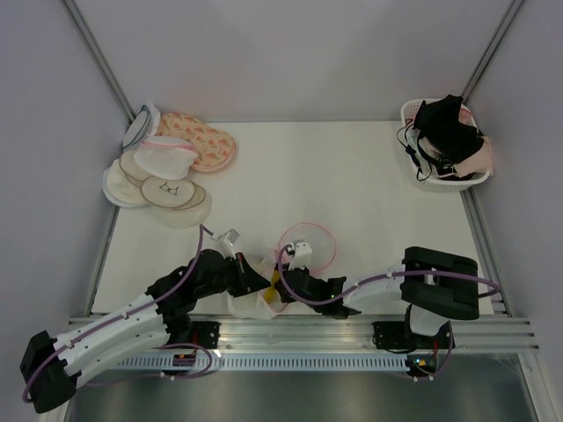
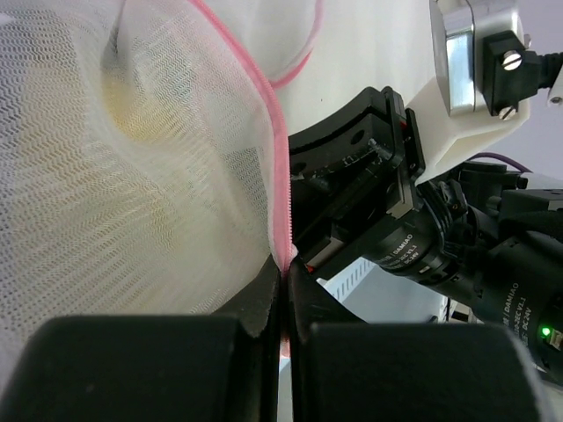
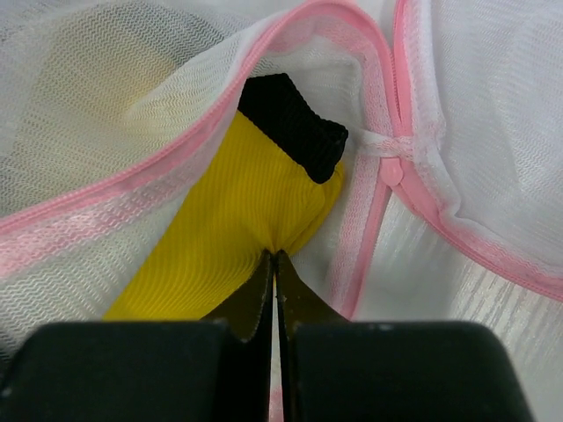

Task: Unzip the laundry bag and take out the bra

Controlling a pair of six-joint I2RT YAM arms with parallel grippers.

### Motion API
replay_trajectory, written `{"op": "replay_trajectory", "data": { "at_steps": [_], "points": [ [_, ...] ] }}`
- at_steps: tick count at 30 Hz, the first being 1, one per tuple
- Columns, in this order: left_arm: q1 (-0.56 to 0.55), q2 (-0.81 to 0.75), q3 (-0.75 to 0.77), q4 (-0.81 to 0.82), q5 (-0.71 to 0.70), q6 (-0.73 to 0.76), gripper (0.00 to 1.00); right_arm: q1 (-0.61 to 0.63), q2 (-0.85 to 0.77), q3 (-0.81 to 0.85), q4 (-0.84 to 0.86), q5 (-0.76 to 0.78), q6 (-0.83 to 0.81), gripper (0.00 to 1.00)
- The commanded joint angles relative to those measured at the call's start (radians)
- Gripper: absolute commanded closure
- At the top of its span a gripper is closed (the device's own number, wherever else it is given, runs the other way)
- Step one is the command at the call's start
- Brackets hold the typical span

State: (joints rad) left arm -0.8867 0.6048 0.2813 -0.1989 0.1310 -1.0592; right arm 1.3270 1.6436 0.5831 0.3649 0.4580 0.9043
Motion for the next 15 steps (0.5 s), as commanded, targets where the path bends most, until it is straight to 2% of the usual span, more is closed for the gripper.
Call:
{"op": "replay_trajectory", "data": {
  "at_steps": [1, 11, 15],
  "points": [
    [-0.001, -0.016, -0.024, 0.035, 0.021, -0.033, 0.98, 0.005, -0.028, -0.041, -0.017, -0.007, -0.002, 0.99],
    [-0.001, -0.01, -0.03, 0.019, -0.001, -0.033, 0.98, 0.003, -0.431, -0.137, -0.104, -0.054, -0.088, 1.0],
    [-0.001, 0.007, -0.025, 0.019, -0.008, -0.033, 0.98, 0.005, -0.603, -0.209, -0.064, -0.09, -0.093, 1.0]
  ]
}}
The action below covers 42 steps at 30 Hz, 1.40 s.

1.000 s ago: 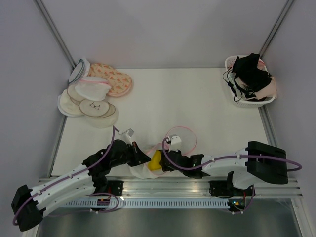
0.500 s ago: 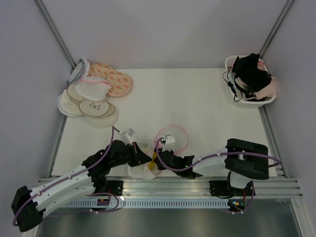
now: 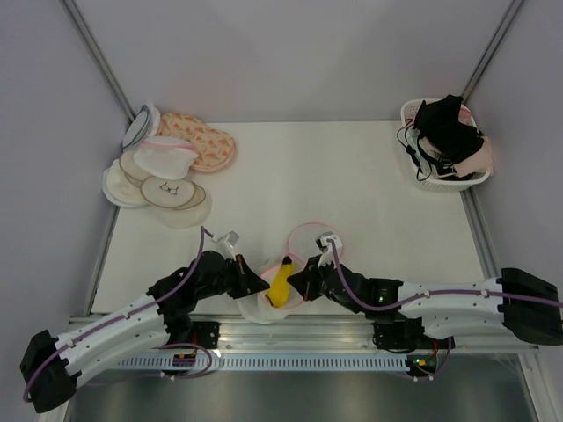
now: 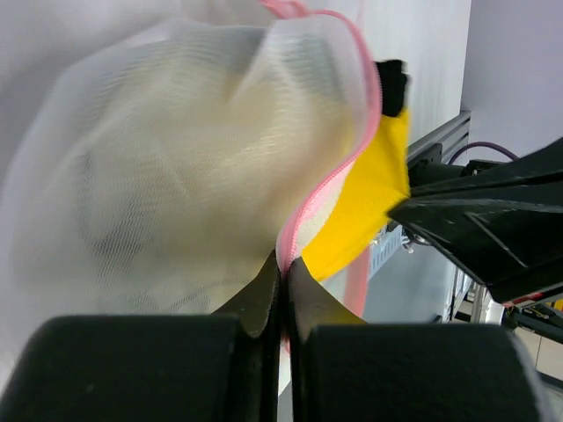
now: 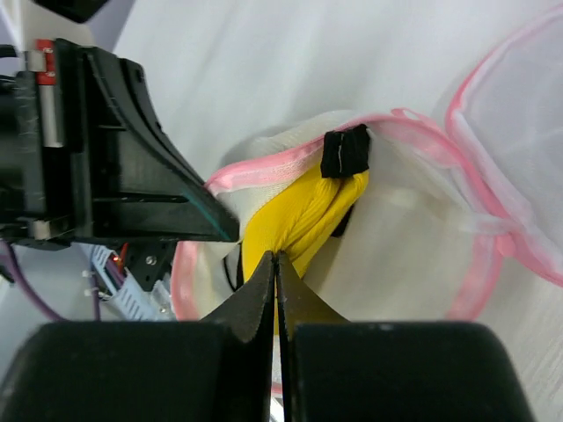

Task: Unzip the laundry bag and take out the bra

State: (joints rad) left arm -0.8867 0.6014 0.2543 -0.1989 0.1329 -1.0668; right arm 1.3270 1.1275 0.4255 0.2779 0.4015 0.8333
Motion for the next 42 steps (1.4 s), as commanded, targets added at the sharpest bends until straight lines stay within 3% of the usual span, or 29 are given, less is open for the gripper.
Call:
{"op": "replay_trajectory", "data": {
  "at_steps": [1, 10, 15, 21, 25, 26, 29, 32, 36, 42],
  "points": [
    [-0.001, 0.012, 0.003, 0.019, -0.01, -0.025, 0.98, 0.005, -0.112, -0.062, 0.038, -0.036, -0.022, 1.0],
    [-0.001, 0.021, 0.002, 0.018, -0.018, -0.027, 0.98, 0.003, -0.538, -0.152, -0.046, 0.128, -0.037, 0.99],
    [0.0, 0.035, 0.008, 0.023, -0.018, -0.027, 0.98, 0.003, -0.722, -0.166, 0.029, 0.152, -0.098, 1.0],
    [-0.001, 0.066, 0.02, 0.035, -0.012, -0.024, 0.98, 0.001, -0.721, -0.07, 0.061, 0.284, -0.2, 1.0],
    [-0.001, 0.069, 0.026, 0.036, -0.01, -0.022, 0.98, 0.001, -0.634, 0.111, -0.04, 0.583, -0.342, 1.0],
    [-0.001, 0.069, 0.03, 0.035, -0.01, -0.019, 0.98, 0.001, -0.606, 0.149, -0.042, 0.688, -0.44, 1.0],
    [-0.003, 0.078, 0.039, 0.035, -0.007, -0.016, 0.98, -0.024, -0.453, 0.29, 0.007, 0.813, -0.636, 1.0],
    [-0.001, 0.086, 0.052, 0.035, -0.001, -0.013, 0.98, -0.167, -0.34, 0.459, -0.107, 0.792, -0.642, 1.0],
    [-0.003, 0.093, 0.066, 0.033, 0.007, -0.005, 0.98, -0.553, -0.191, 0.694, -0.356, 0.583, -0.525, 0.99],
    [-0.003, 0.104, 0.091, 0.023, 0.023, 0.008, 0.98, -1.022, 0.073, 0.939, -0.45, 0.35, -0.505, 1.0]
  ]
}}
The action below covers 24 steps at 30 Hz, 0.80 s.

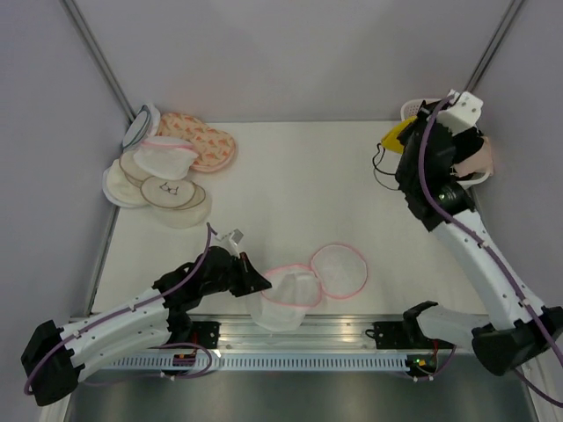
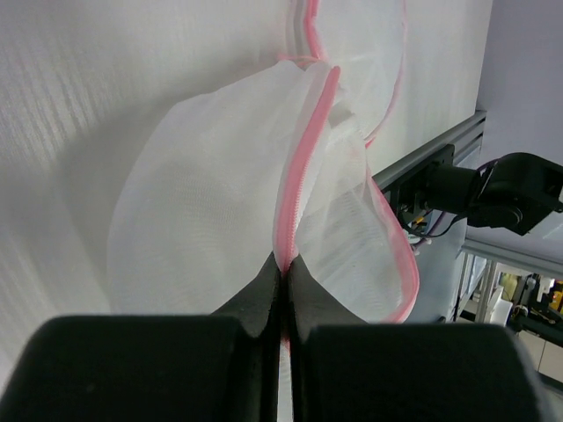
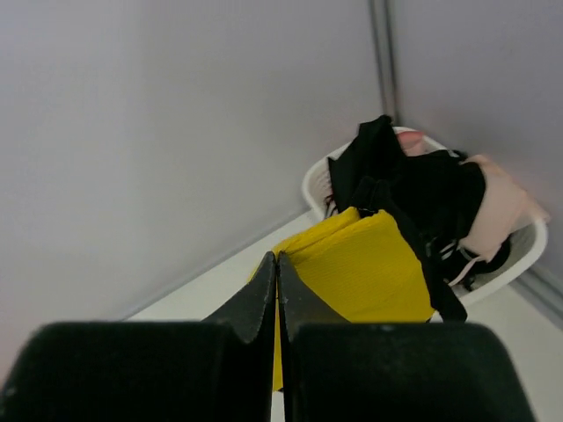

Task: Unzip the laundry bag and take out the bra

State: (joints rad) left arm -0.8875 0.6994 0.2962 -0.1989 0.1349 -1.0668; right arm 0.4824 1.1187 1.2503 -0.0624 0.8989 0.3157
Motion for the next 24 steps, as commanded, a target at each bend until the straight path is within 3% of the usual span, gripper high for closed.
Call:
{"op": "replay_trajectory", "data": {
  "at_steps": [1, 3, 7, 11, 20, 24],
  "points": [
    [-0.002, 0.008, 0.057, 0.023, 0.022, 0.01, 0.98, -0.232, 0.116, 0.148, -0.123, -0.205, 0.031, 1.0],
    [-0.001, 0.011, 0.066, 0.015, 0.028, 0.014, 0.98, -0.368, 0.209, 0.231, -0.132, -0.209, 0.031, 1.0],
    [-0.001, 0.022, 0.109, -0.014, 0.04, 0.03, 0.98, -0.511, 0.328, 0.333, -0.109, -0.233, 0.057, 1.0],
    [-0.001, 0.032, 0.15, -0.071, 0.032, 0.053, 0.98, -0.612, 0.522, 0.551, -0.169, -0.317, 0.094, 1.0],
    [0.001, 0.051, 0.17, -0.083, 0.0, 0.05, 0.98, -0.689, 0.964, 0.954, -0.287, -0.558, 0.137, 1.0],
    [0.002, 0.055, 0.144, -0.074, -0.006, 0.036, 0.98, -0.689, 1.046, 0.91, -0.26, -0.609, 0.155, 1.0]
  ]
}}
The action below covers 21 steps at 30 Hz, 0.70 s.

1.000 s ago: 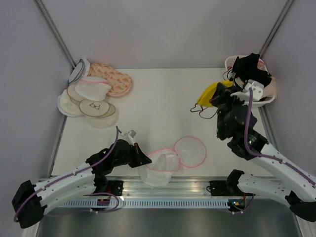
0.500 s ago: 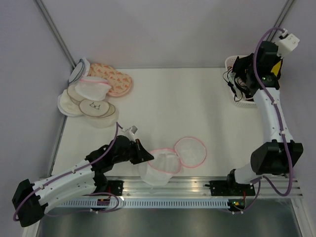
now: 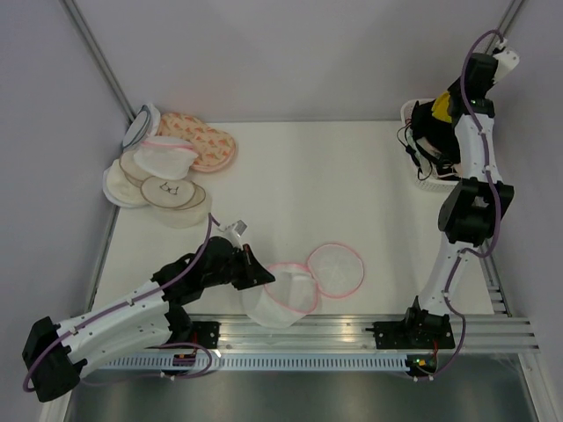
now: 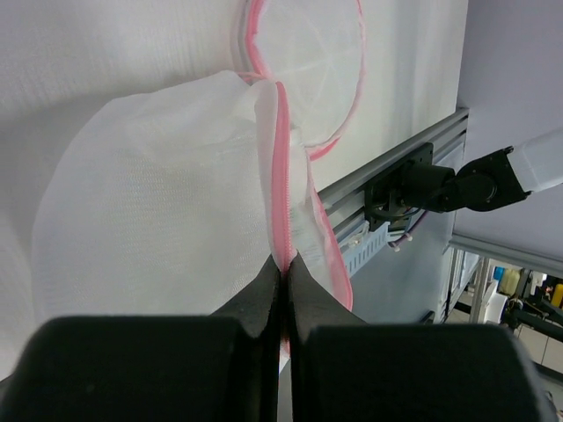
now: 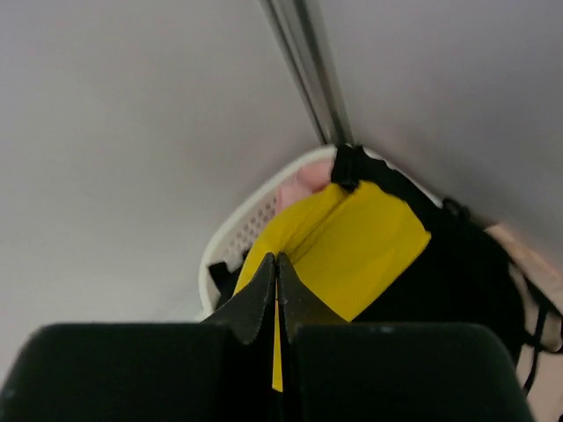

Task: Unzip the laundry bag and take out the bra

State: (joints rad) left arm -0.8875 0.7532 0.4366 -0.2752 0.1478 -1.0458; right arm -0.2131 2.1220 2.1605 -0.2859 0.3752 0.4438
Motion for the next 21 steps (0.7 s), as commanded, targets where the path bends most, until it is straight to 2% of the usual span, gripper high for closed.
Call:
{"op": "replay_trajectory", "data": {
  "at_steps": [1, 6, 10, 12, 13, 15, 16, 18, 21],
  "points": [
    [0.002, 0.0, -0.002, 0.007, -0.02, 0.012, 0.98, 0.006, 0.053, -0.029, -0.021, -0.088, 0.03, 1.0],
    [0.004, -0.006, -0.025, 0.016, -0.027, 0.004, 0.98, 0.006, 0.136, -0.06, -0.055, -0.159, 0.041, 1.0],
    [0.004, -0.008, -0.032, 0.019, -0.025, 0.003, 0.98, 0.006, 0.052, -0.224, 0.063, -0.174, 0.041, 0.99],
    [0.004, -0.018, -0.041, 0.022, -0.027, 0.001, 0.98, 0.006, 0.003, -0.24, 0.103, -0.174, 0.033, 0.99],
    [0.005, -0.023, -0.044, 0.025, -0.027, -0.002, 0.98, 0.006, -0.013, -0.232, 0.102, -0.171, 0.027, 0.88],
    [0.005, -0.038, -0.053, 0.033, -0.027, -0.005, 0.98, 0.006, -0.068, -0.226, 0.102, -0.15, 0.013, 0.53],
    [0.005, -0.043, -0.056, 0.033, -0.027, -0.005, 0.98, 0.006, -0.095, -0.231, 0.102, -0.125, 0.01, 0.3],
    [0.005, -0.057, -0.056, 0.031, -0.027, -0.003, 0.98, 0.006, -0.196, -0.254, 0.12, -0.067, -0.002, 0.03],
    [0.005, -0.083, -0.065, 0.031, -0.027, -0.005, 0.98, 0.006, -0.328, -0.298, 0.151, -0.048, -0.025, 0.02]
  ]
}}
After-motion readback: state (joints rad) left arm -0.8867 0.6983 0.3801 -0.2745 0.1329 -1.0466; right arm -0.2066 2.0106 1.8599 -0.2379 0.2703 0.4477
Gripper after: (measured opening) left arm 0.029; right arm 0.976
